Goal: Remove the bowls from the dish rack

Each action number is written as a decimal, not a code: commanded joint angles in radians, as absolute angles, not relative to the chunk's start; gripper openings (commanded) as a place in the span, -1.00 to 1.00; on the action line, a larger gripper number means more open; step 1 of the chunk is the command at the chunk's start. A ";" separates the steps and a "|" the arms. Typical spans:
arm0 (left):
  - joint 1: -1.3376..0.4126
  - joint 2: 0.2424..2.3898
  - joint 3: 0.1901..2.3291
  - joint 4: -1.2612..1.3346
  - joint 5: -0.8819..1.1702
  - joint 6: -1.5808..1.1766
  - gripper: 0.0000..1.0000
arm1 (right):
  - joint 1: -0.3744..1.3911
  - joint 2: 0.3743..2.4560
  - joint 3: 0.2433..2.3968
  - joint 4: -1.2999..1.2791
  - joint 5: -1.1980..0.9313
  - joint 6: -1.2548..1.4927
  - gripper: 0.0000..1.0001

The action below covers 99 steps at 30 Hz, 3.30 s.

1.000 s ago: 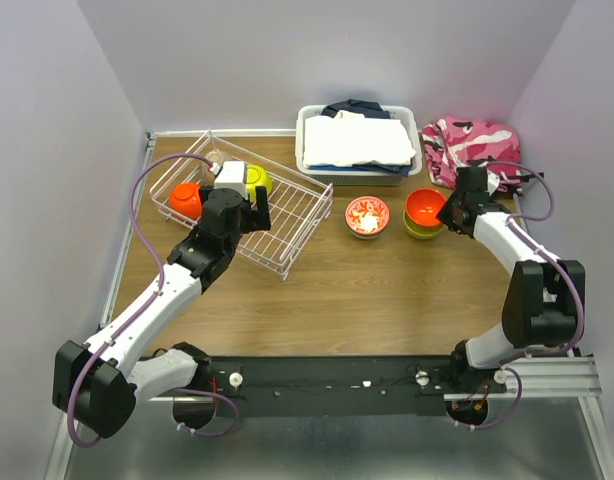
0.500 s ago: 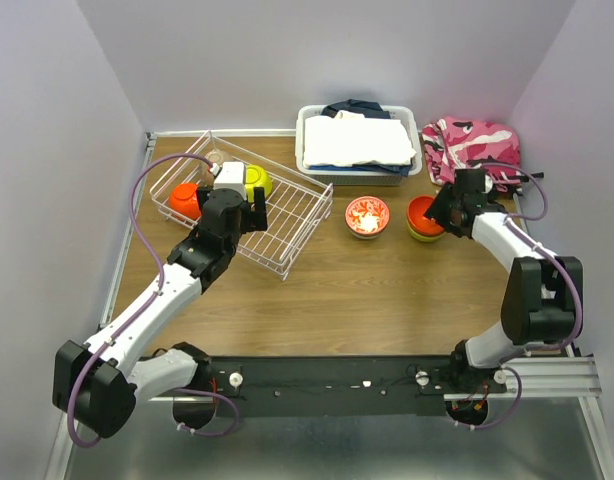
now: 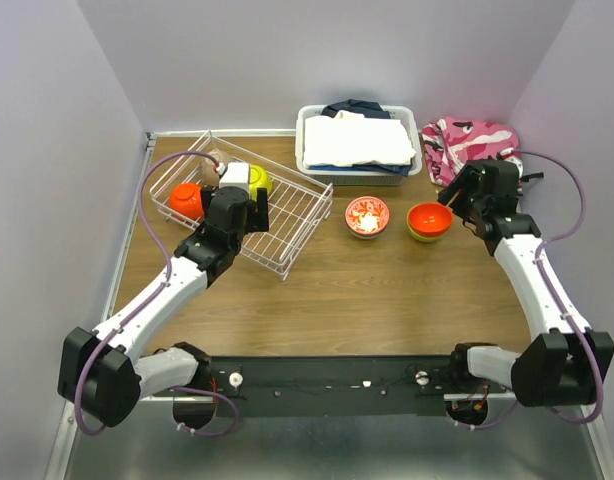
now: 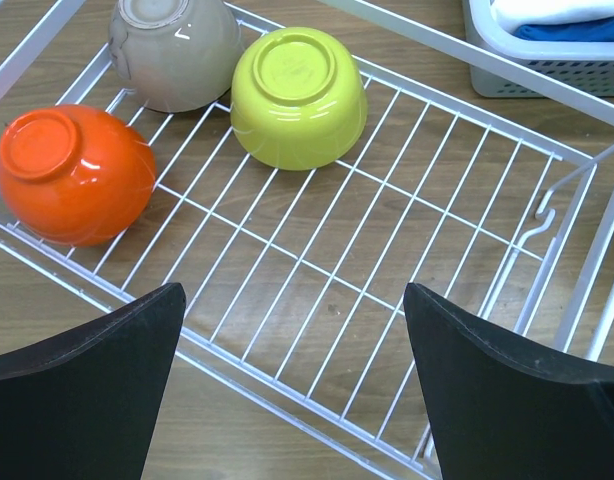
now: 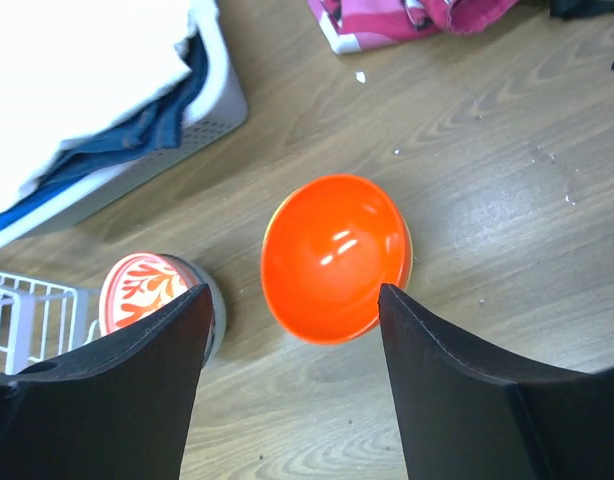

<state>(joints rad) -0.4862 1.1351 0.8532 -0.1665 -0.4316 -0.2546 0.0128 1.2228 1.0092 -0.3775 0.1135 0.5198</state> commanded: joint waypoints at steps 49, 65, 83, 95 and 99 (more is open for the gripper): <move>-0.230 2.051 1.664 -0.629 -0.838 0.028 0.98 | 0.353 0.761 0.549 -0.086 0.066 0.446 1.00; -0.195 2.174 1.755 -0.716 -0.864 -0.167 0.98 | 0.359 0.772 0.534 -0.074 0.071 0.443 1.00; -0.186 2.227 1.747 -0.778 -0.949 -0.192 0.98 | 0.359 0.773 0.528 -0.064 0.064 0.443 1.00; -0.190 2.175 1.746 -0.784 -0.994 -0.149 0.70 | 0.360 0.772 0.528 -0.061 0.063 0.443 1.00; -0.195 2.140 1.749 -0.778 -0.991 -0.135 0.37 | 0.360 0.772 0.531 -0.064 0.063 0.440 0.99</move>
